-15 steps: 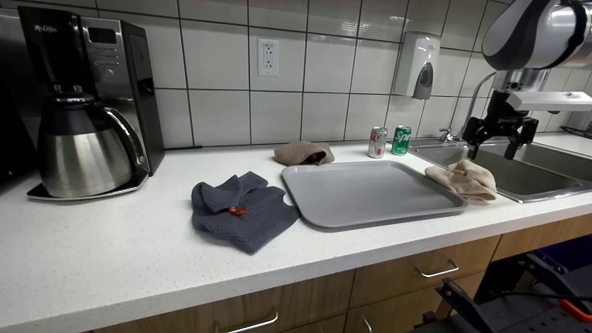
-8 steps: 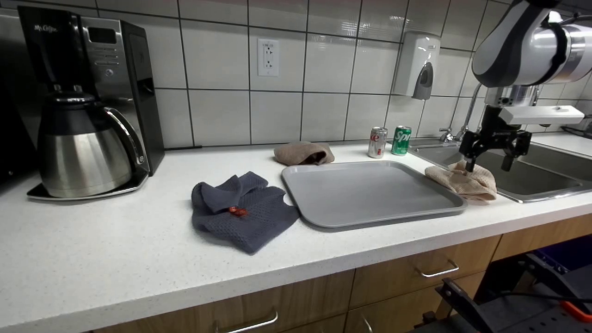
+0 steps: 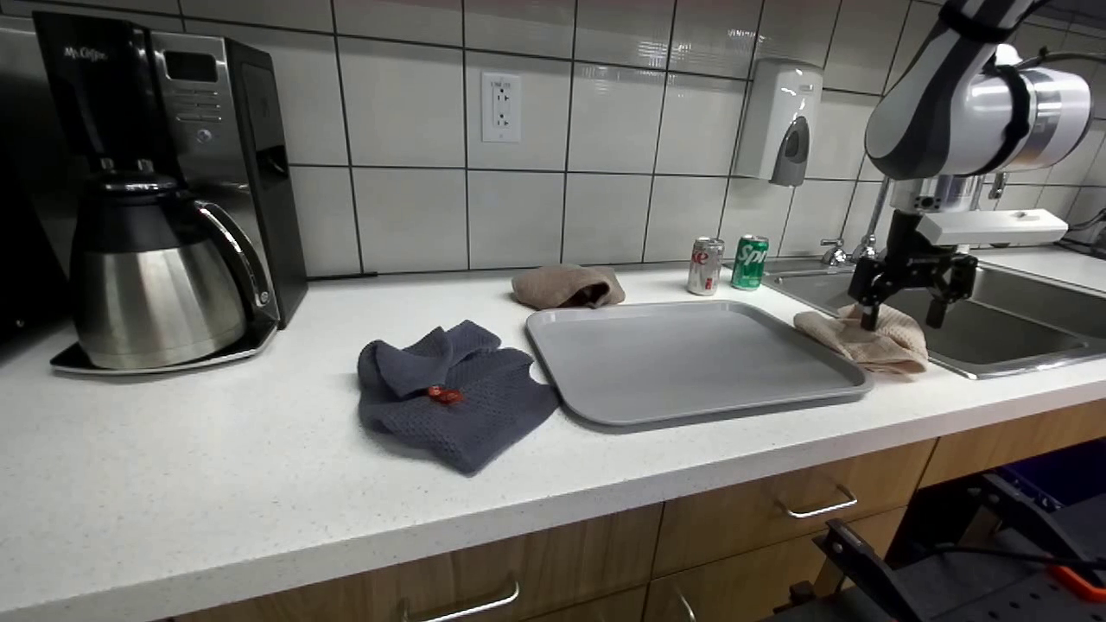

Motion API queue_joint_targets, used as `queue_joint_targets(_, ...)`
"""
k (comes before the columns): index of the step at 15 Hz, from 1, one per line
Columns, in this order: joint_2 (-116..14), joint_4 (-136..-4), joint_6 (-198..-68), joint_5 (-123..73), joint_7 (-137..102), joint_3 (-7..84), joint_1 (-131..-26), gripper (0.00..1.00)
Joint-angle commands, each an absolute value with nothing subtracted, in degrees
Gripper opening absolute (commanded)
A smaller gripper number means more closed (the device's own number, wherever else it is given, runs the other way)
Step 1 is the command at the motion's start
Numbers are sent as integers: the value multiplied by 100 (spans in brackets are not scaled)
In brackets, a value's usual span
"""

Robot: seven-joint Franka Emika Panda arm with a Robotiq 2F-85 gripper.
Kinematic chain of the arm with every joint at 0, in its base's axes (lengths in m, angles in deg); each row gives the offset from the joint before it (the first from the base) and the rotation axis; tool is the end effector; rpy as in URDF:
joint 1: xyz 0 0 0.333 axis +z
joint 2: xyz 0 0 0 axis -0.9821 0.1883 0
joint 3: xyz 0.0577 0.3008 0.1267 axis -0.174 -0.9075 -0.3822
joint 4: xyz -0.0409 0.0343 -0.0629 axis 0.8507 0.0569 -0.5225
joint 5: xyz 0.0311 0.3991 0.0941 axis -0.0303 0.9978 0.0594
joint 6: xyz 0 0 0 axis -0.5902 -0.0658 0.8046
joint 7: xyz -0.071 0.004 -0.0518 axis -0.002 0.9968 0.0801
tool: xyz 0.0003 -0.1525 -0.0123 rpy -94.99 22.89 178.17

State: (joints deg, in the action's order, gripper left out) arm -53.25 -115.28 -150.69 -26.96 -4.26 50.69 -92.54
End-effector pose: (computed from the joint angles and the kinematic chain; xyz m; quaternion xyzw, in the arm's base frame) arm 0.4431 -0.2597 0.1690 0.9889 -0.1383 -0.0102 0.0537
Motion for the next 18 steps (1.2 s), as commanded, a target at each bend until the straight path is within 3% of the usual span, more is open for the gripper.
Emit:
queue_joint_targets(1,-5183,-11358,-15044,-2789,-569,5011,-9280,100)
queue_joint_targets(11,-5063,-11356,-15045,-2770,-564,5007,-9290,100)
queue_joint_targets(12,-5060,-11361,-15056,-2754,-546,4998,-9298,75)
queue_joint_targets(13,-5062,-11364,-15052,-2738,-534,4989,-9304,74)
queue_joint_targets(18,-5149,-11424,-15046,-2660,-476,4941,-9333,35)
